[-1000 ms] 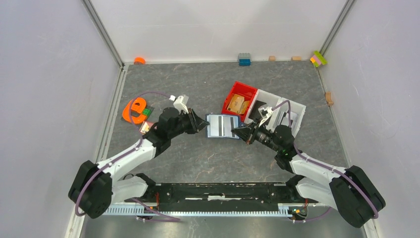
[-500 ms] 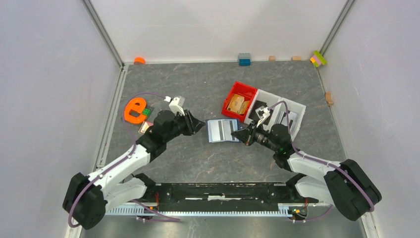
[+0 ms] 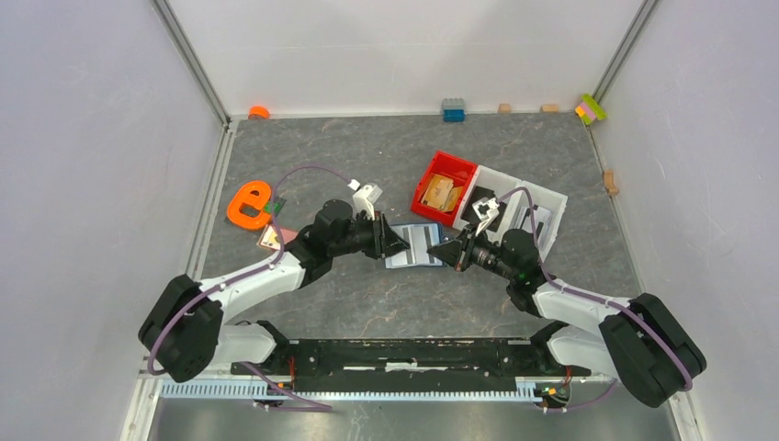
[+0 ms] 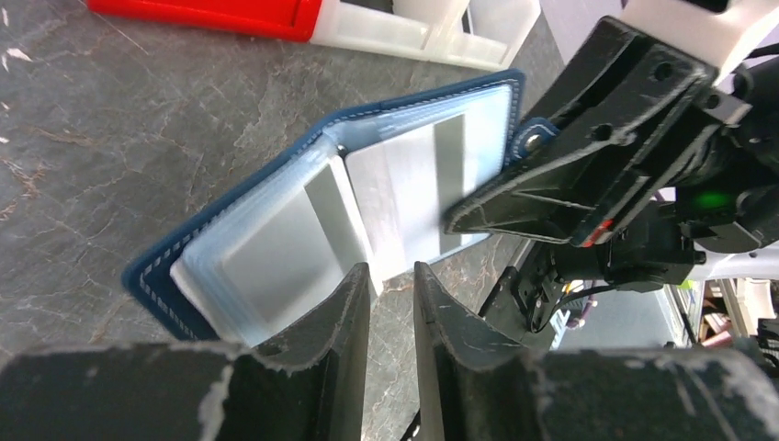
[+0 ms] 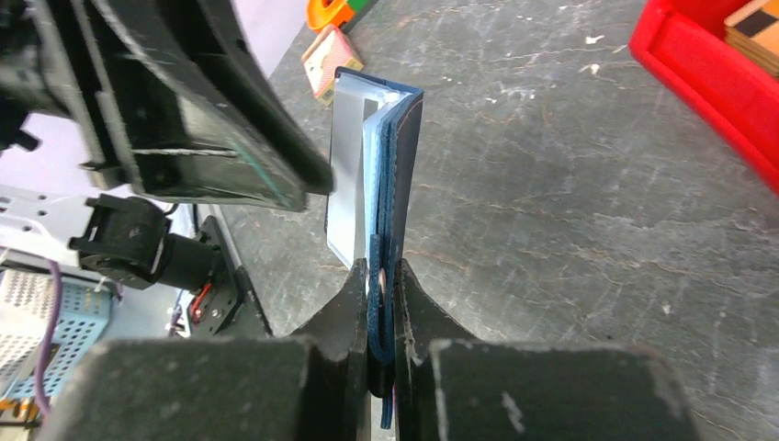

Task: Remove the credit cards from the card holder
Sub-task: Remove the credit card from the card holder.

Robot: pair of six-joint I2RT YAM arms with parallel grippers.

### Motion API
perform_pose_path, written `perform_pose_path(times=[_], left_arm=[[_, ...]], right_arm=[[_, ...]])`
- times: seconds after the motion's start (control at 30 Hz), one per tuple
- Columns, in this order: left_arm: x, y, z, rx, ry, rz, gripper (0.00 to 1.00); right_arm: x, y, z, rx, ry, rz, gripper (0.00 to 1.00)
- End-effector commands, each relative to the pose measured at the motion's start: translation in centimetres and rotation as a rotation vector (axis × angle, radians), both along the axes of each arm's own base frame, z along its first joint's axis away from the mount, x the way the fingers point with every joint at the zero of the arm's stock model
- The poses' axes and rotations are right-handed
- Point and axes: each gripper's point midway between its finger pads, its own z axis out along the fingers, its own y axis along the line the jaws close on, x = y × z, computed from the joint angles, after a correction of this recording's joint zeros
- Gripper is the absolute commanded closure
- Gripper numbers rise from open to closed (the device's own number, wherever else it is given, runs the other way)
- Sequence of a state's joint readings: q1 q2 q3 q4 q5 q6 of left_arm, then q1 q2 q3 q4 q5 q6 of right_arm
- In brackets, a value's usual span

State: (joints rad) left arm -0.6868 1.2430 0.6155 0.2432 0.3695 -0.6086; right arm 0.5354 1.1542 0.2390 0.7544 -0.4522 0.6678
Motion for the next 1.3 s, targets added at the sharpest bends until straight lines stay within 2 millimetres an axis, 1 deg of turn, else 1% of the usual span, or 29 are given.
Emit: perform_pose_path(times=[0.0,0.1,0.2,0.3,0.37,0.43,0.57,0.67,0.73,0.83,0.97,1.03,1.1,1.13,1.2,1.27], left_arm=[[0.2,-1.7,2.2,-0.067,-0.043,-0.078,0.69],[0.4,-1.6,1.9,-0.066,-0.028,-0.077,0.68],[0.4,-1.4,2.1,-0.088,-0.028,-0.073,0.67],[0.3,-1.2,2.8,-0.130,-0.039,-0.074,0.55],[0.3,-1.0,3.1,-0.141,-0.050,-0.071,0.50],[0.2,-0.9,3.4,-0.157,-0.064,-0.071,0.50],[-0.6,-1.4,4.6,-0.227,-0.077,-0.122,0.50],[-1.0,-1.8,4.7,-0.251,-0.059,-0.157,0.51],[-1.4,-2.3,5.2,-0.286,-0.050,-0.194,0.51],[-1.4,-2.4,5.0,-0.299,-0.027,-0.205,0.50],[-2.0,-2.5,6.0,-0.361,-0.033,-0.250,0.51],[-2.5,-2.6,6.7,-0.397,-0.039,-0.279,0.57],[-2.8,-2.5,7.0,-0.418,-0.046,-0.289,0.73],[-2.8,-2.5,7.2,-0.426,-0.053,-0.290,0.81],[-2.6,-2.3,7.2,-0.423,-0.053,-0.276,0.86],[-2.4,-2.2,7.0,-0.417,-0.051,-0.263,0.88]], right_arm=[[-0.4,1.5,4.8,0.141,-0.078,0.090,1.00],[-1.2,2.0,5.8,0.189,-0.077,0.136,1.00],[-1.5,2.1,6.2,0.210,-0.075,0.154,1.00],[-1.9,2.2,6.7,0.235,-0.069,0.179,1.00],[-2.3,2.3,7.5,0.265,-0.074,0.201,1.00],[-2.7,2.1,8.0,0.290,-0.072,0.215,1.00],[-3.0,1.9,8.8,0.313,-0.084,0.226,1.00],[-3.0,1.7,9.1,0.321,-0.093,0.224,1.00],[-3.1,1.6,9.2,0.324,-0.095,0.226,1.00],[-3.3,1.5,9.8,0.348,-0.105,0.238,1.00],[-3.7,1.3,10.3,0.372,-0.112,0.252,1.00],[-3.6,1.2,10.2,0.371,-0.112,0.246,1.00],[-3.4,1.1,10.1,0.366,-0.112,0.237,1.00],[-3.2,1.0,9.9,0.361,-0.110,0.229,0.98],[-2.8,0.8,9.6,0.346,-0.109,0.211,0.92],[-2.4,0.6,9.1,0.333,-0.102,0.188,0.87]])
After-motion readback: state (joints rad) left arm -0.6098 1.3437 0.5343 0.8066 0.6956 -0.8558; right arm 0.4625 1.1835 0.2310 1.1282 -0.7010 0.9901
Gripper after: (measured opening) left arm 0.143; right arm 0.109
